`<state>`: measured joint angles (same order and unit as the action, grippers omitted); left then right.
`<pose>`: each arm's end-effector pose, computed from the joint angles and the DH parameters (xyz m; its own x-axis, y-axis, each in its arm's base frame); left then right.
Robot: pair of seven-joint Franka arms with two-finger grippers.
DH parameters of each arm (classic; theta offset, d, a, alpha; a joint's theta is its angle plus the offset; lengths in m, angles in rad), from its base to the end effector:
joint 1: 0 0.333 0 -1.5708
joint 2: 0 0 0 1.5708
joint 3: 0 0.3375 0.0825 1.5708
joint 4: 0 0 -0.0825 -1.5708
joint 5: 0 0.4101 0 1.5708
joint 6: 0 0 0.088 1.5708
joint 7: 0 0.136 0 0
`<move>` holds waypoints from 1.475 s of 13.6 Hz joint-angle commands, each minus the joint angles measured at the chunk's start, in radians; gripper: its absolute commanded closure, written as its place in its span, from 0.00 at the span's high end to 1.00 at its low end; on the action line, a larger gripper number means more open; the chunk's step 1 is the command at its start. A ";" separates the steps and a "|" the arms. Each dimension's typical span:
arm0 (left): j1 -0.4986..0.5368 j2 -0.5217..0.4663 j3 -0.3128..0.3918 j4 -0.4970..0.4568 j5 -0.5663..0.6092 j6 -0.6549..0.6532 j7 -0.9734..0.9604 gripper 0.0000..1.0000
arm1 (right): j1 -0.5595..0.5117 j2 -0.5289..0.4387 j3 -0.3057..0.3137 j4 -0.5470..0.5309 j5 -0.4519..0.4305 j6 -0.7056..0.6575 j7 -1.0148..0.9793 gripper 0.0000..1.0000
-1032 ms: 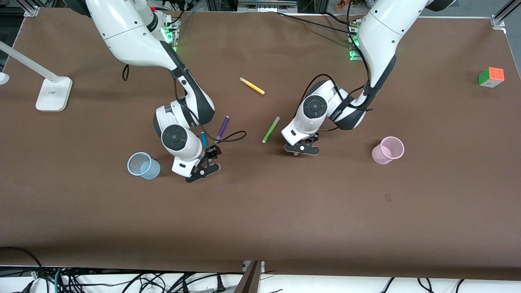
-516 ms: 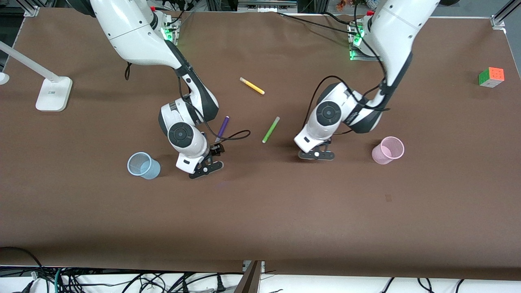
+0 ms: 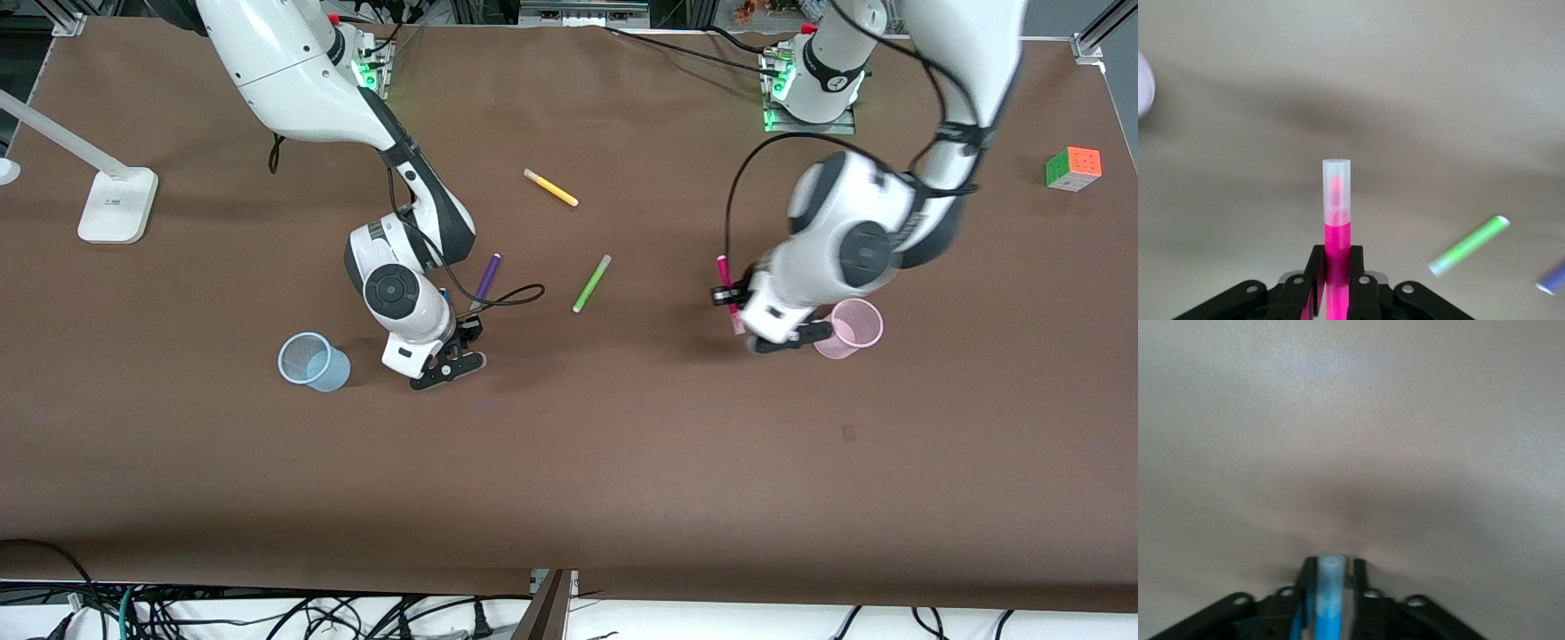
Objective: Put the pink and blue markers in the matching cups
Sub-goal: 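Carry the pink marker over the pink cup while the right gripper carries blue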
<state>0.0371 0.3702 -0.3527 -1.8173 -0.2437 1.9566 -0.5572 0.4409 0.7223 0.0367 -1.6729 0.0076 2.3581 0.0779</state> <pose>0.6035 -0.2085 0.3139 0.8799 0.3080 -0.3618 0.3813 -0.9121 0.1509 0.6287 0.3234 0.1478 0.9257 0.3762 -0.0391 0.3754 -0.9265 -0.0265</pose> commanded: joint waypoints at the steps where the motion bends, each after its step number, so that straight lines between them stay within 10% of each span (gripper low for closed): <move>1: 0.105 0.001 -0.019 0.029 -0.141 -0.097 0.008 0.00 | 0.005 -0.020 -0.001 -0.021 0.002 0.023 -0.039 0.01; 13: 0.564 0.174 -0.019 0.027 -0.480 -0.421 0.121 0.00 | -0.106 -0.171 -0.011 0.111 0.019 -0.040 -0.556 0.03; 20: 0.632 0.285 -0.017 0.029 -0.485 -0.426 0.223 0.00 | -0.166 -0.262 -0.018 0.111 0.145 -0.244 -0.941 0.03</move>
<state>0.6465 0.6245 -0.3557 -1.8054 -0.7053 1.5485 -0.3764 0.3088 0.4806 0.0153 -1.5517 0.0606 2.1628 -0.7154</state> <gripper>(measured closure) 0.819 0.837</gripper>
